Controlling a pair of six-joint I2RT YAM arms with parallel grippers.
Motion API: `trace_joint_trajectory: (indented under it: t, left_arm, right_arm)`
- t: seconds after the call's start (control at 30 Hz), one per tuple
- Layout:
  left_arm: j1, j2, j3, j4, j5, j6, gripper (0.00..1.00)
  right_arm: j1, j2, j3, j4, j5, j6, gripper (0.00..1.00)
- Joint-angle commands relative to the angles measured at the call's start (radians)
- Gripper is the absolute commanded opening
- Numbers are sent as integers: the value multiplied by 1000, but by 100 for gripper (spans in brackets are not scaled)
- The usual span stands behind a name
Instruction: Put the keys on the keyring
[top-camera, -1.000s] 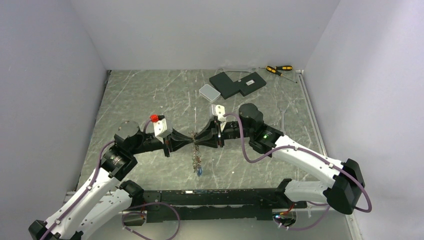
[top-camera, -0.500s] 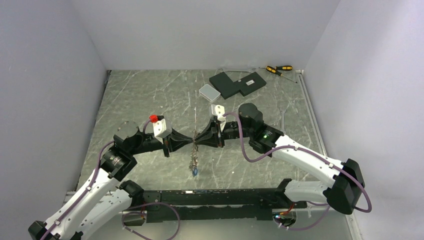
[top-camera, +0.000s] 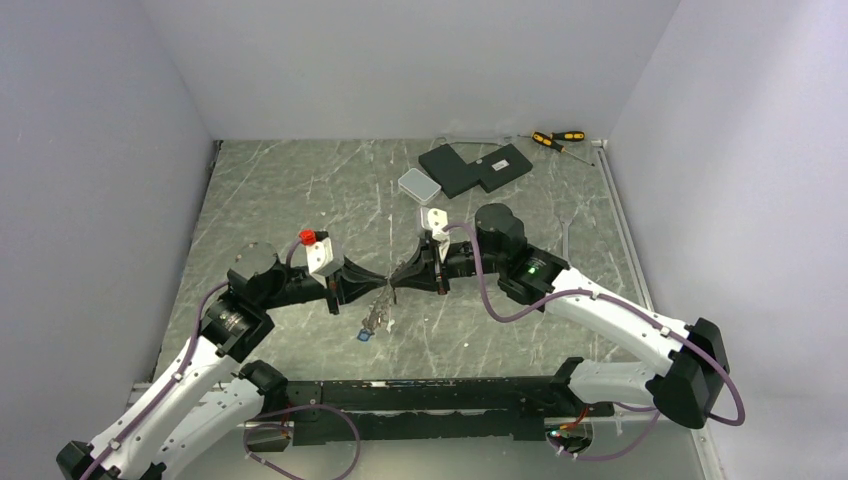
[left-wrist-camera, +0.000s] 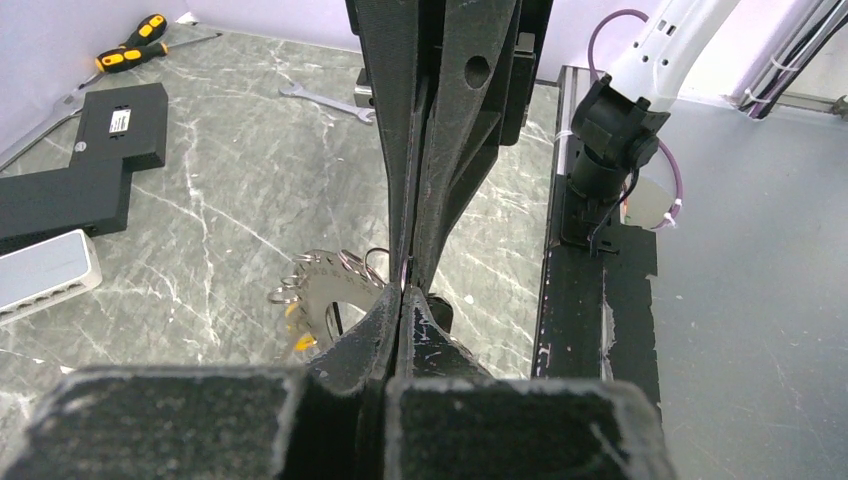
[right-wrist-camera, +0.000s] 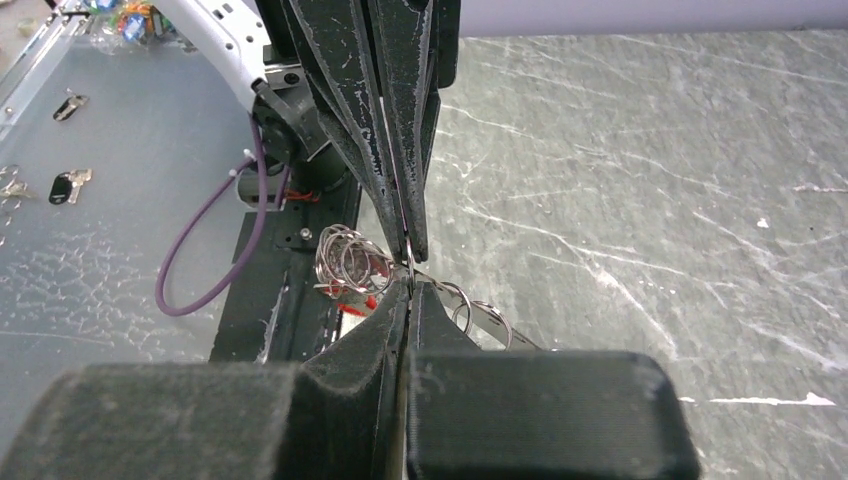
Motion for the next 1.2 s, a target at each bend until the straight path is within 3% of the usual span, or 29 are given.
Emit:
trace_joint_trajectory:
  t: [0.0, 0.23, 0.53, 0.9, 1.17]
  left_arm:
    - [-3, 9, 37, 11, 24, 41, 5]
    - [-4, 15, 38, 7, 57, 55, 36]
    - [-5, 33, 37, 17, 66, 54, 36]
    - [-9, 84, 31, 47, 87, 28, 47]
    - [-12, 111, 25, 55, 89, 32, 61]
  right_arm:
    - [1, -22, 87, -101, 24, -64, 0]
    - [1, -52, 104, -208, 67, -95, 0]
    - [3, -27, 208, -421, 118, -120, 0]
    - [31, 50, 346, -653, 244, -116, 0]
    - [68, 91, 396, -711, 316, -119, 0]
